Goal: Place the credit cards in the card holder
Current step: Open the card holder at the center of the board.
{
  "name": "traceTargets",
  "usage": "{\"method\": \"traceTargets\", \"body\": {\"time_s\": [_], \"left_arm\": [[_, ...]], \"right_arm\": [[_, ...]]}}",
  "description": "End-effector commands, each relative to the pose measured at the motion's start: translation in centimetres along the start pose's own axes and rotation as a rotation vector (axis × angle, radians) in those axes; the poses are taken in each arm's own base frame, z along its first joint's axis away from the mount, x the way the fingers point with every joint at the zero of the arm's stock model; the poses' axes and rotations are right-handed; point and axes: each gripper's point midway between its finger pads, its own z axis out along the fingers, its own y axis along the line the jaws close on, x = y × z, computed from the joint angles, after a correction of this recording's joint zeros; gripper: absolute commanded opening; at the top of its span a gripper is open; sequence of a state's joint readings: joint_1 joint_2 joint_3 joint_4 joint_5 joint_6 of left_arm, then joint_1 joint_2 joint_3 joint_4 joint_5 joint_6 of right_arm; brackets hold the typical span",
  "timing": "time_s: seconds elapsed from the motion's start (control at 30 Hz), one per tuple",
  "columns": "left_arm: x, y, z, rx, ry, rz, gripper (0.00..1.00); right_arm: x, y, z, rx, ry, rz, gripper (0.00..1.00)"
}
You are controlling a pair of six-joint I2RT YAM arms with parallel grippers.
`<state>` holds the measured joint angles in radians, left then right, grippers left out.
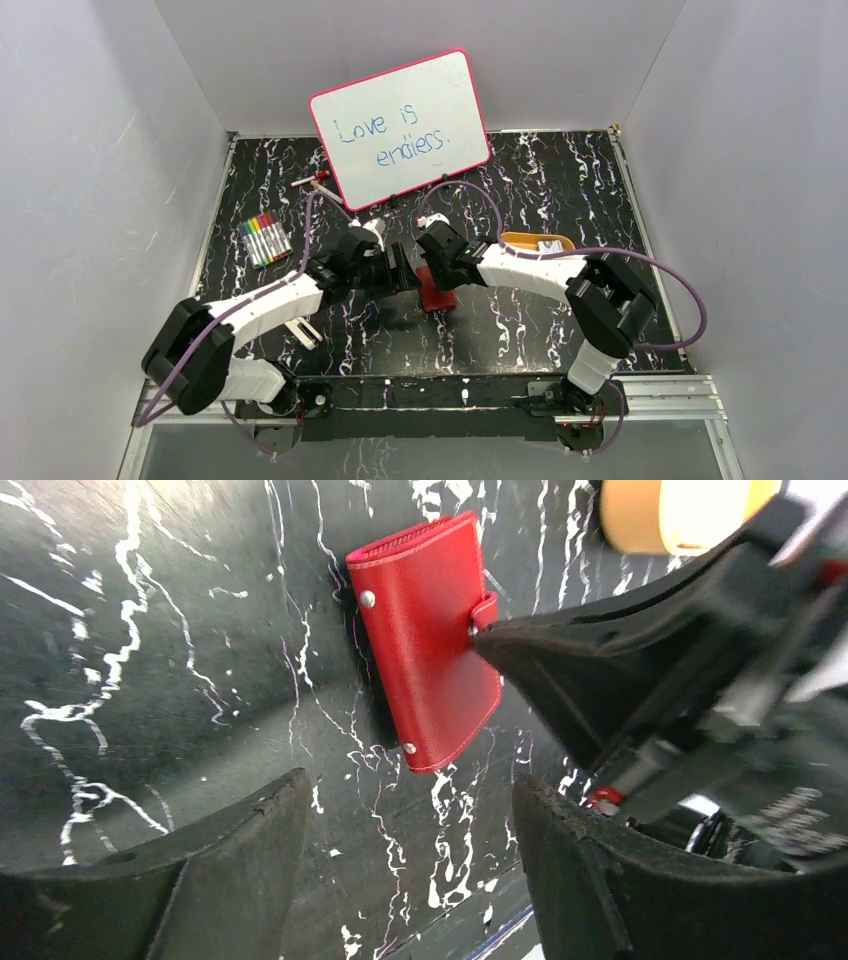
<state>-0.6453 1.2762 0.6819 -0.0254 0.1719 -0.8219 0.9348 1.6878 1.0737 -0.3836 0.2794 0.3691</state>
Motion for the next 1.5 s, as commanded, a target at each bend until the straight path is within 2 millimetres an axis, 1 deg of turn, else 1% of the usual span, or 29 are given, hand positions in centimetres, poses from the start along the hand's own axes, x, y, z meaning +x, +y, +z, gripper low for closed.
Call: {"method": "traceTargets", "body": {"time_s": [0.0,0.13,0.2,0.27,0.33,0.47,0.63,0.77,0.9,1.0,1.1,1.2,1.27,1.37,1.4,1.47], "left_arm": [[-0.2,-2.4,1.6,0.051,-0.013,-0.043,0.67],[0.9,-3.9,3.0,0.133,0.017,-0.079,0.56],[1.3,-4.1,3.6,0.162,0.025,-0.106,0.49],[1.3,-4.5,4.1,0.196,0.022,-0.127,0.39],[1.3,-4.7,4.6,0.219,0.015,-0.138,0.27],[2.2,-3.5,6.5,0.177,0.055,-0.157,0.0],[3.6,-1.4,8.2,0.111,0.089,-0.189,0.0],[4.6,1.0,9.2,0.012,0.111,-0.193,0.0],[5.8,3.3,9.4,-0.079,0.136,-0.209,0.0],[6.1,4.2,9.1,-0.113,0.131,-0.21,0.0],[5.9,4.2,8.8,-0.112,0.118,-0.198,0.0],[5.5,3.5,8.4,-0.086,0.107,-0.182,0.0],[5.1,2.8,8.2,-0.059,0.102,-0.172,0.0],[4.6,1.6,7.8,-0.015,0.095,-0.164,0.01],[4.3,1.0,7.5,0.007,0.092,-0.158,0.05],[3.7,-0.3,7.0,0.052,0.082,-0.135,0.18]], "right_arm": [[-1.5,1.2,-1.0,-0.092,-0.061,0.096,0.0],[-1.4,1.3,-1.1,-0.113,-0.061,0.127,0.0],[-1.5,1.3,-1.2,-0.116,-0.065,0.131,0.0],[-1.6,1.3,-1.2,-0.115,-0.069,0.133,0.0],[-1.7,1.2,-1.2,-0.115,-0.07,0.135,0.0],[-1.6,1.1,-1.1,-0.111,-0.067,0.136,0.0],[-1.6,1.3,-1.2,-0.117,-0.063,0.138,0.0],[-1.6,1.1,-1.4,-0.115,-0.063,0.138,0.0],[-1.6,0.8,-1.8,-0.11,-0.065,0.146,0.0],[-1.7,-0.2,-2.4,-0.086,-0.081,0.165,0.0],[-1.3,-2.0,-3.0,-0.052,-0.094,0.192,0.0],[-0.3,-3.2,-3.2,-0.063,-0.088,0.221,0.0],[0.3,-3.2,-3.3,-0.098,-0.078,0.223,0.0],[-0.7,-2.6,-4.7,-0.154,-0.131,0.214,0.0],[-1.3,-2.4,-5.3,-0.172,-0.154,0.21,0.0],[-2.5,-2.1,-6.7,-0.202,-0.201,0.203,0.0]]}}
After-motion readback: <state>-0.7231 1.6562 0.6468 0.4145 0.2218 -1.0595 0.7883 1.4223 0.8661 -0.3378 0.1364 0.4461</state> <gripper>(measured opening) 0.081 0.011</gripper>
